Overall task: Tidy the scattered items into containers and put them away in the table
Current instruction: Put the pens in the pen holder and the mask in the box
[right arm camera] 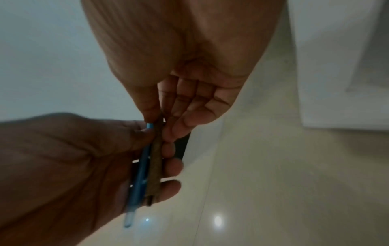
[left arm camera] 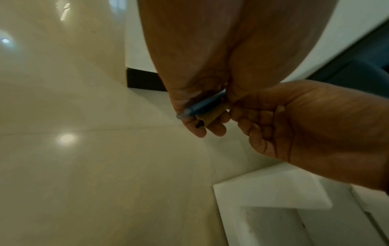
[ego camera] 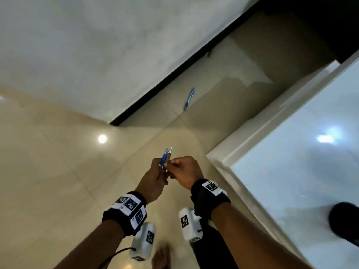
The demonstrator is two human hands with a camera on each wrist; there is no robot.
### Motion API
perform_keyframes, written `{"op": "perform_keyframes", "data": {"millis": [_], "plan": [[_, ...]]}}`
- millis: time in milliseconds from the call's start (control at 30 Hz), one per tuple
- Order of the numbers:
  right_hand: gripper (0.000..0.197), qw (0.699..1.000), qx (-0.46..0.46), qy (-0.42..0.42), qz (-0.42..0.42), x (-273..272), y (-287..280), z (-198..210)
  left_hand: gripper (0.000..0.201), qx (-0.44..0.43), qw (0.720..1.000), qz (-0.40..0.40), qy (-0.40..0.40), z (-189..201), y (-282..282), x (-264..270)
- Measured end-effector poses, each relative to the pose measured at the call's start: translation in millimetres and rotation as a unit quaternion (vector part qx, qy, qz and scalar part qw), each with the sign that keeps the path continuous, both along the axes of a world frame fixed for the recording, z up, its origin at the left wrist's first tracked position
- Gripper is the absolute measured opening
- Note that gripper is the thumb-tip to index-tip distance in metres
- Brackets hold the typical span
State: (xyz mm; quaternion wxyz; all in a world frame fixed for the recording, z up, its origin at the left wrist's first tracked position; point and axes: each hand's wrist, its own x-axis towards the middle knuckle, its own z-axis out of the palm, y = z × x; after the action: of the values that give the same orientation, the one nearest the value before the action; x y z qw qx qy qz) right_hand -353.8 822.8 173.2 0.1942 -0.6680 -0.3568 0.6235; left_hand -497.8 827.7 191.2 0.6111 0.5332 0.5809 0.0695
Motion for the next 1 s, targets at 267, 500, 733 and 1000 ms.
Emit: {"op": "perform_keyframes", "data": {"millis": [267,500,733,1000], "plan": [[0.011,0.983,-0.081,-0.076,-0.144,39,115,-43,0.013,0.025,0.994,0.041,0.101,-24,139,59],[0.019,0.952,-0.152,-0.123,-0.235,70,192,-180,0.016,0.019,0.998,0.021,0.064,-111,251,91],[0.042,0.957,-0.119,-0.256,-0.067,66,253,-264,0.02,0.102,0.99,-0.038,0.087,-183,295,104],[0.018,0.952,-0.145,-0.253,-0.088,74,230,-251,0.017,0.087,0.987,-0.086,0.104,-185,284,101]]}}
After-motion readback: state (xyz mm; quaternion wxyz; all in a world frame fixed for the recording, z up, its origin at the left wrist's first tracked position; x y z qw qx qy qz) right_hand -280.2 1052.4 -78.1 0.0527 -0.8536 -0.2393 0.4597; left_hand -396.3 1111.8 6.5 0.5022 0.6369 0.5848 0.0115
